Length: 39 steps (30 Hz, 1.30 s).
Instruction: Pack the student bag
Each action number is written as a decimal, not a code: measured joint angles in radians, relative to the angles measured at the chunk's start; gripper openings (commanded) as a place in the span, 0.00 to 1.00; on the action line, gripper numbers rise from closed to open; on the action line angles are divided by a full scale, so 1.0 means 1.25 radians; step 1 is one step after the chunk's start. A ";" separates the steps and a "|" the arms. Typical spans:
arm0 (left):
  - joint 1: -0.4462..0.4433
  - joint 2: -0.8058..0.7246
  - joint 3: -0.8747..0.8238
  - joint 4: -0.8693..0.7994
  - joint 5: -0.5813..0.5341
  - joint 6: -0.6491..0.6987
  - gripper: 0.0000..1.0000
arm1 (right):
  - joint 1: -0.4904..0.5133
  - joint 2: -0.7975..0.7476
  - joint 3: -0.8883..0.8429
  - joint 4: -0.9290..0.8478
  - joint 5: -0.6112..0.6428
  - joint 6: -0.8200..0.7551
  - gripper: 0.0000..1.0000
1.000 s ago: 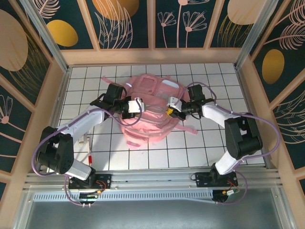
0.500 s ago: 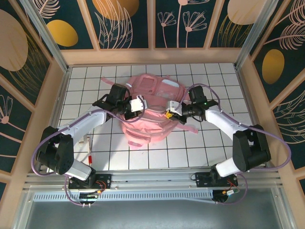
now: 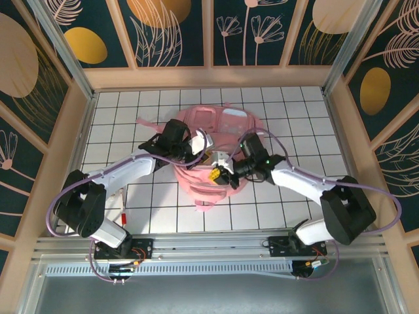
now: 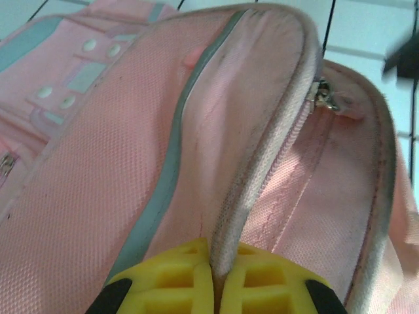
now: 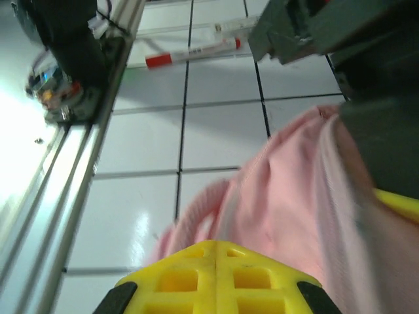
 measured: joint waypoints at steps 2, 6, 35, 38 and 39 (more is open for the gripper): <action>-0.006 0.000 -0.022 0.042 0.025 -0.040 0.00 | 0.004 -0.040 -0.060 0.078 0.019 0.104 0.22; -0.009 -0.018 -0.066 0.079 0.041 -0.075 0.00 | -0.002 -0.188 -0.131 0.142 0.145 0.243 0.44; -0.009 0.072 0.082 -0.028 0.209 -0.224 0.00 | -0.028 -0.209 0.132 -0.411 0.615 0.699 0.16; -0.008 0.078 0.097 -0.042 0.207 -0.225 0.00 | -0.024 -0.186 0.158 -0.436 0.608 0.673 0.01; -0.006 0.079 0.099 -0.042 0.206 -0.226 0.00 | -0.020 -0.178 0.170 -0.443 0.596 0.662 0.00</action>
